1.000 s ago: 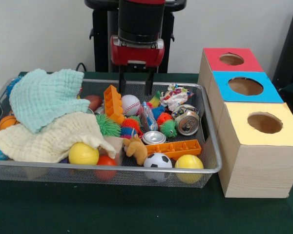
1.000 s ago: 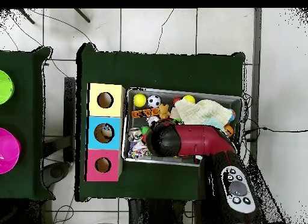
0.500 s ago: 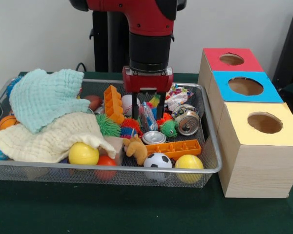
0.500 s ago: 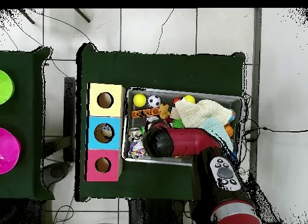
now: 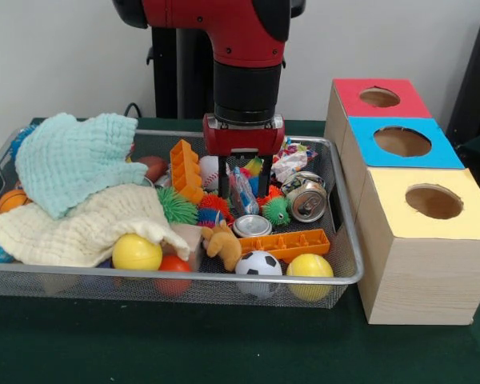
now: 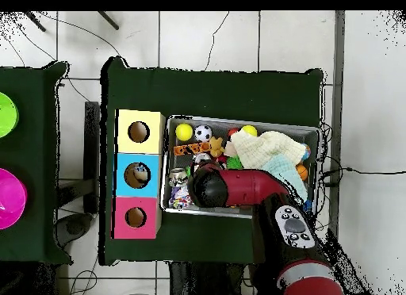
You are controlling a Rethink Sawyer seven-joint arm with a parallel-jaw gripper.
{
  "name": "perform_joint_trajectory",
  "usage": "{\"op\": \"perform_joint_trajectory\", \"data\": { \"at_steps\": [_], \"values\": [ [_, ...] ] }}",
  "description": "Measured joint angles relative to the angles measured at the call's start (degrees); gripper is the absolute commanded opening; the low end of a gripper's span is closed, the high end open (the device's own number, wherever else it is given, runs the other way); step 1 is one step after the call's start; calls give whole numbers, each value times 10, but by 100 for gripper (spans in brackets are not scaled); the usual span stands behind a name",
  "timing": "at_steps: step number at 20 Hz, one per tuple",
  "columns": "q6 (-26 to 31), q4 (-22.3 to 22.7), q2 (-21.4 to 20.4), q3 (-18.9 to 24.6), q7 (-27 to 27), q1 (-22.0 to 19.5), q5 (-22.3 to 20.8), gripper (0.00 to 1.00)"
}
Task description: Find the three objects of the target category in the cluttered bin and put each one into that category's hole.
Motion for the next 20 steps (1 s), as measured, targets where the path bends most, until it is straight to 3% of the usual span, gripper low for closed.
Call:
{"op": "perform_joint_trajectory", "data": {
  "at_steps": [13,20],
  "values": [
    [0,0,6,0,0,3,0,100],
    [0,0,29,0,0,5,0,100]
  ]
}}
